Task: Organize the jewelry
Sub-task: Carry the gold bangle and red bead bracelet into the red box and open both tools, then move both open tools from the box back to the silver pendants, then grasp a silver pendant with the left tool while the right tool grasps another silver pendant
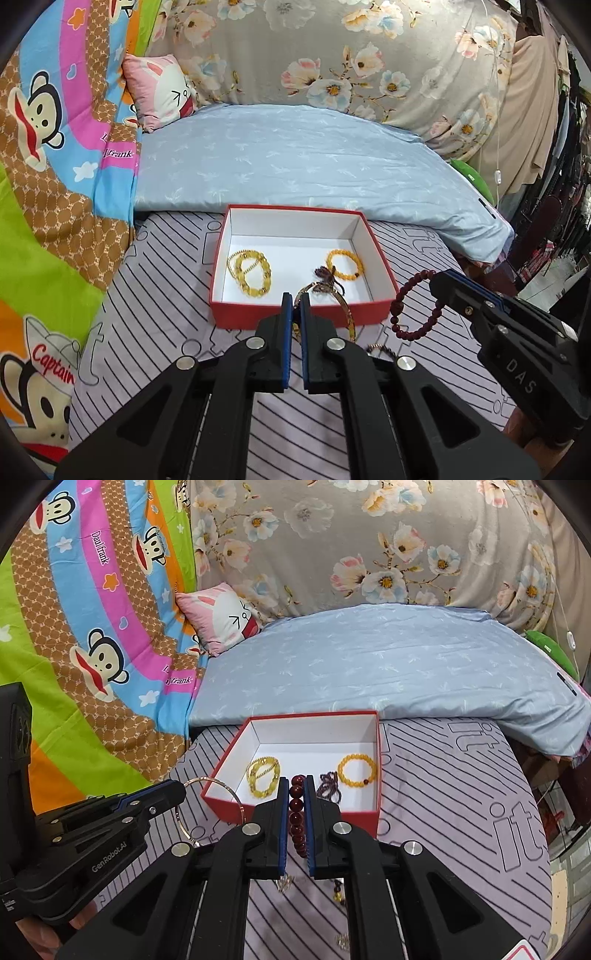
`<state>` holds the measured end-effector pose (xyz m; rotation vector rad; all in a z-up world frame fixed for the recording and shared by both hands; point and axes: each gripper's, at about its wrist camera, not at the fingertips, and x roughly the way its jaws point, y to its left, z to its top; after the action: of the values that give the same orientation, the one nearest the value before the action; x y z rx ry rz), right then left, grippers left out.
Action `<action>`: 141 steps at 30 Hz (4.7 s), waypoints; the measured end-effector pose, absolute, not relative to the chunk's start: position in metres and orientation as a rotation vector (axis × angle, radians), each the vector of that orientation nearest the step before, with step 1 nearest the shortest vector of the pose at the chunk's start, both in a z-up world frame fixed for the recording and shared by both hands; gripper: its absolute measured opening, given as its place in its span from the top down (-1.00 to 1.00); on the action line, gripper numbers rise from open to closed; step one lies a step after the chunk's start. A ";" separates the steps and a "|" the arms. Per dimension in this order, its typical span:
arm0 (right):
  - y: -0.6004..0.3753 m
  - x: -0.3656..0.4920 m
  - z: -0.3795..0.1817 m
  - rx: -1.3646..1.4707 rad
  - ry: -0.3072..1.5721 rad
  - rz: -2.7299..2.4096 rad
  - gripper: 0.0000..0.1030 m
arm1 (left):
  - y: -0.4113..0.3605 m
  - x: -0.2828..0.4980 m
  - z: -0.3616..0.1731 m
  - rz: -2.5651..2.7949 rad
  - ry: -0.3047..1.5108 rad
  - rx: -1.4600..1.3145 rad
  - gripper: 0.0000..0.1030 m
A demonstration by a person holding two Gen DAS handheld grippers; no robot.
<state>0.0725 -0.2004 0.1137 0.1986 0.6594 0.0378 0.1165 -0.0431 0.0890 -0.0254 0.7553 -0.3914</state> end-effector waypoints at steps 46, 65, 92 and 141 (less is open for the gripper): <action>-0.203 0.216 0.044 0.187 0.794 0.030 0.86 | -0.074 0.265 0.027 -0.285 0.866 0.011 0.94; -0.220 0.169 0.074 0.156 0.729 -0.040 0.42 | -0.075 0.244 0.039 -0.262 0.845 0.028 0.31; -0.231 -0.001 0.008 0.199 0.898 -0.097 0.41 | -0.057 0.110 -0.005 -0.315 0.949 0.054 0.30; -0.226 -0.002 -0.025 0.253 0.956 -0.072 0.66 | -0.090 0.107 -0.052 -0.393 1.008 0.043 0.23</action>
<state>-0.0016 -0.2256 -0.0251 0.2534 0.9558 -0.0715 0.1066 -0.0901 -0.0516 0.0431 1.0084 -0.3927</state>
